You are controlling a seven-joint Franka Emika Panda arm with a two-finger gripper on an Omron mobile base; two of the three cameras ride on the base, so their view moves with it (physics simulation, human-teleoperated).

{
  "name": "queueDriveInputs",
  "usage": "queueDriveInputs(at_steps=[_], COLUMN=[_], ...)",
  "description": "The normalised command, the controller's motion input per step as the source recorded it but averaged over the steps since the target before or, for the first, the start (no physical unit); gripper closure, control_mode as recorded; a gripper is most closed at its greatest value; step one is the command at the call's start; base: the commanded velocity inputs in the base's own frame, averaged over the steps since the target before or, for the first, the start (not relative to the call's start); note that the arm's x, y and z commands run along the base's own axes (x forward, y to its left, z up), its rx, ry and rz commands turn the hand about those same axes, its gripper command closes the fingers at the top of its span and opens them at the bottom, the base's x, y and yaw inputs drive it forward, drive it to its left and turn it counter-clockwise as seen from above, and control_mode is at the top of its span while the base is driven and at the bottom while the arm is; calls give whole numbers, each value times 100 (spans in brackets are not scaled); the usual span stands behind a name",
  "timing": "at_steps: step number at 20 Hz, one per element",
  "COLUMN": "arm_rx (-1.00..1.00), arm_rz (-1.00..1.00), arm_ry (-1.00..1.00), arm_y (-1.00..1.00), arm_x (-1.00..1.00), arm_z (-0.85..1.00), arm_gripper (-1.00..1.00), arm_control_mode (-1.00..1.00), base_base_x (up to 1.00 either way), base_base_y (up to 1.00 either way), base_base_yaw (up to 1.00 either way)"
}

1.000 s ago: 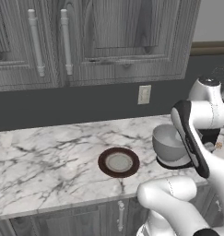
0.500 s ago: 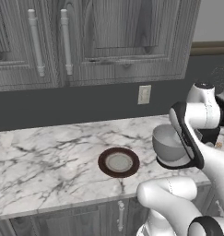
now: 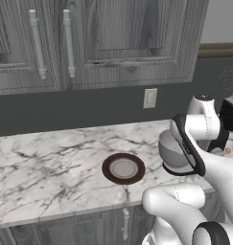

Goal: Add butter and sugar cubes to the stand mixer bowl and then turn on the stand mixer to begin making frosting.

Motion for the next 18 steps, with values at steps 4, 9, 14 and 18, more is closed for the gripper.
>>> queueDriveInputs(at_steps=[4,9,14,18], arm_rx=[0,0,0,0], arm_rz=[0,0,0,4], arm_ry=[0,0,0,1], arm_y=[4,1,0,1], arm_x=[7,4,7,35], arm_z=[-35,-9,7,0], arm_gripper=[100,100,100,100], arm_control_mode=[-100,-100,-100,-100], base_base_x=[0,0,0,0], base_base_y=[0,0,0,0], base_base_yaw=[0,0,0,0])
